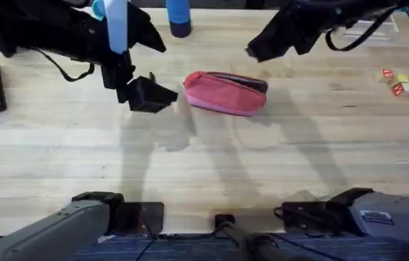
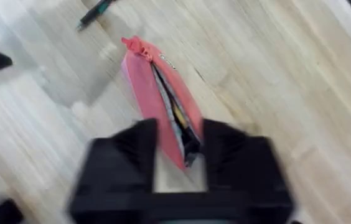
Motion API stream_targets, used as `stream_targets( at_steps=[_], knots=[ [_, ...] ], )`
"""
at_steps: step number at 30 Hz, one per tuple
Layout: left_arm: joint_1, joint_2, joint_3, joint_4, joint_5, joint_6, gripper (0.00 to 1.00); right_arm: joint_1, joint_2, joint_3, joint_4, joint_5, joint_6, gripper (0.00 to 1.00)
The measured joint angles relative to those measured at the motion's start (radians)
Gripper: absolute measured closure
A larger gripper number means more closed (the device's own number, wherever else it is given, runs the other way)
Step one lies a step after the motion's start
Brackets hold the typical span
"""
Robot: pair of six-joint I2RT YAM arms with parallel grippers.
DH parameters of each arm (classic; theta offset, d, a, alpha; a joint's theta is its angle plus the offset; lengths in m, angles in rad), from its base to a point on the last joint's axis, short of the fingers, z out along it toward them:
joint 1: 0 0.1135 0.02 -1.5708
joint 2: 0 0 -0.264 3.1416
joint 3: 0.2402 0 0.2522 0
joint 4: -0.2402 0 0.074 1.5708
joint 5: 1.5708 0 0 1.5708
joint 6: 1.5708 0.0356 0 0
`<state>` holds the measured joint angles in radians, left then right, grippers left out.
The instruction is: Unzip the bag, pick up the pens from the table one at a time and place them inside, then zip the bag closed.
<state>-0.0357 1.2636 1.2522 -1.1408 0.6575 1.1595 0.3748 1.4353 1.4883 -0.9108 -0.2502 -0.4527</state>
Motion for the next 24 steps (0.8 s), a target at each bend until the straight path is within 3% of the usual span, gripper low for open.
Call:
stream_targets(
  at_steps=[2,3,13,24],
  knots=[
    [0.000,0.000,0.000,0.000,0.000,0.000,0.007,0.000,0.000,0.000,0.000,0.000,-0.048,0.907],
    [0.000,0.000,0.000,0.000,0.000,0.000,0.007,0.000,0.000,0.000,-0.002,0.000,-0.076,0.953],
    [0.000,0.000,0.000,0.000,0.000,0.000,0.007,0.000,0.014,0.002,-0.015,0.000,-0.223,0.970],
    [0.000,0.000,0.000,0.000,0.000,0.000,0.007,0.001,0.210,0.003,-0.027,-0.001,-0.236,0.970]
  ],
)
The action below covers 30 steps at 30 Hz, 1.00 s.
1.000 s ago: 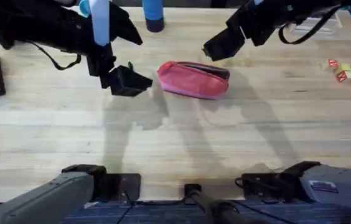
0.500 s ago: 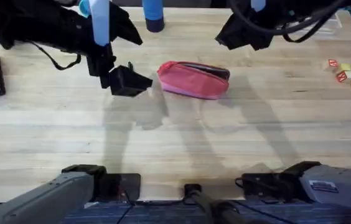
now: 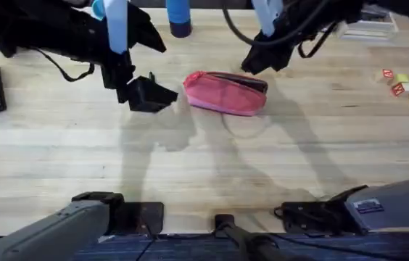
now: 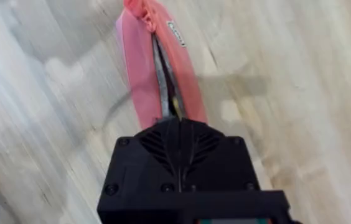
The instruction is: Unzip the bag, pick up the pens from the table one at a time and place them inside, then zip the bag closed.
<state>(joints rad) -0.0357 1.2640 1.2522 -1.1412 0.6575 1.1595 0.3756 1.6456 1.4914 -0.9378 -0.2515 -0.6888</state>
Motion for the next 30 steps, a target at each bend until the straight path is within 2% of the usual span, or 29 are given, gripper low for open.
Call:
stream_targets(
  at_steps=[10,16,30],
  knots=[
    [0.000,0.000,0.000,0.001,0.000,0.000,0.007,0.000,0.072,0.000,-0.002,-0.056,-0.008,0.970],
    [0.000,0.000,0.000,0.004,0.000,0.000,0.007,0.000,0.084,0.000,0.008,-0.061,-0.035,0.970],
    [0.000,0.000,0.000,0.004,0.000,0.000,0.007,0.004,0.203,0.000,0.042,-0.063,-0.055,0.971]
  ],
)
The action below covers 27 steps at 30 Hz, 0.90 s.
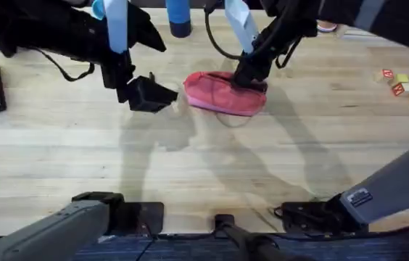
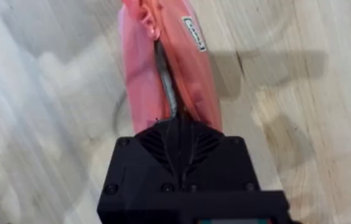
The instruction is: Unzip the bag, pick up the pens from the table one at a time and place them inside, then zip the bag closed.
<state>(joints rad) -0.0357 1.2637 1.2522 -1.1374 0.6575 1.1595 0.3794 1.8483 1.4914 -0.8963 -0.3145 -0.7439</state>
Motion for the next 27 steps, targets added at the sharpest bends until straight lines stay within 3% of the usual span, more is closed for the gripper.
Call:
stream_targets(
  at_steps=[12,14,19,27],
  knots=[
    [0.000,0.000,0.000,0.000,0.000,0.000,0.008,0.000,0.048,0.000,0.016,0.000,-0.011,0.910],
    [0.000,0.000,0.000,0.000,0.000,0.000,0.007,0.000,0.048,0.000,0.016,0.000,-0.012,0.746],
    [0.000,0.000,0.000,0.000,0.000,0.000,0.007,0.003,0.048,0.000,0.008,-0.001,-0.020,0.047],
    [0.000,0.000,0.000,0.000,0.000,0.000,0.007,0.006,0.048,0.000,0.007,-0.001,-0.021,0.004]
  ],
)
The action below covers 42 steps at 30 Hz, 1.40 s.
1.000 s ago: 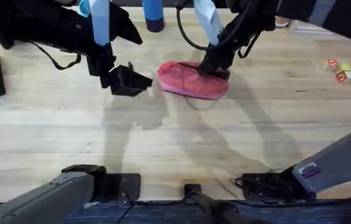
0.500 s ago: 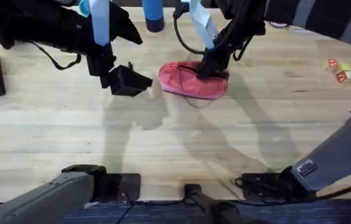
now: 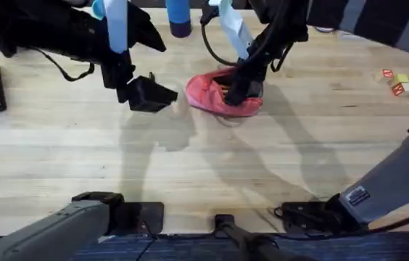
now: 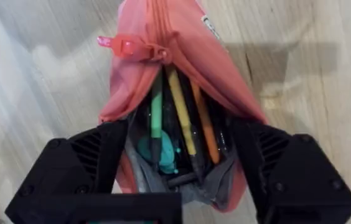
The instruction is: Unzip the bag, pick up the pens from the table one at a time and place them inside, then zip the bag closed.
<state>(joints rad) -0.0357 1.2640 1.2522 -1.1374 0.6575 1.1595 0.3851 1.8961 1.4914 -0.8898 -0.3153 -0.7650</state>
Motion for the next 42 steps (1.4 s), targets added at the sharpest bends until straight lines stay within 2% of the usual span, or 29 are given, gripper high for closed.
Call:
stream_targets(
  at_steps=[15,19,23,27,32,39,42],
  knots=[
    [0.000,0.000,0.000,0.000,0.000,0.000,0.007,0.000,-0.010,0.000,-0.007,-0.001,0.030,0.003],
    [0.000,0.000,0.000,0.002,-0.028,-0.011,0.007,0.000,-0.065,0.000,-0.009,0.000,0.066,0.004],
    [0.000,0.000,0.000,0.010,-0.089,-0.041,0.007,0.000,-0.168,0.000,-0.008,0.000,0.089,0.004],
    [0.000,0.000,0.000,0.067,-0.164,-0.121,0.007,-0.002,-0.259,0.000,-0.008,0.000,0.095,0.004],
    [0.000,0.000,0.000,0.133,-0.268,-0.261,0.008,-0.023,-0.350,0.000,0.025,0.000,0.127,0.004],
    [0.000,0.053,0.000,0.154,-0.426,-0.443,0.008,-0.127,-0.439,0.000,0.105,0.000,0.261,0.004],
    [0.000,0.102,0.000,0.154,-0.466,-0.501,0.008,-0.182,-0.459,0.000,0.150,-0.001,0.344,0.004]
  ],
)
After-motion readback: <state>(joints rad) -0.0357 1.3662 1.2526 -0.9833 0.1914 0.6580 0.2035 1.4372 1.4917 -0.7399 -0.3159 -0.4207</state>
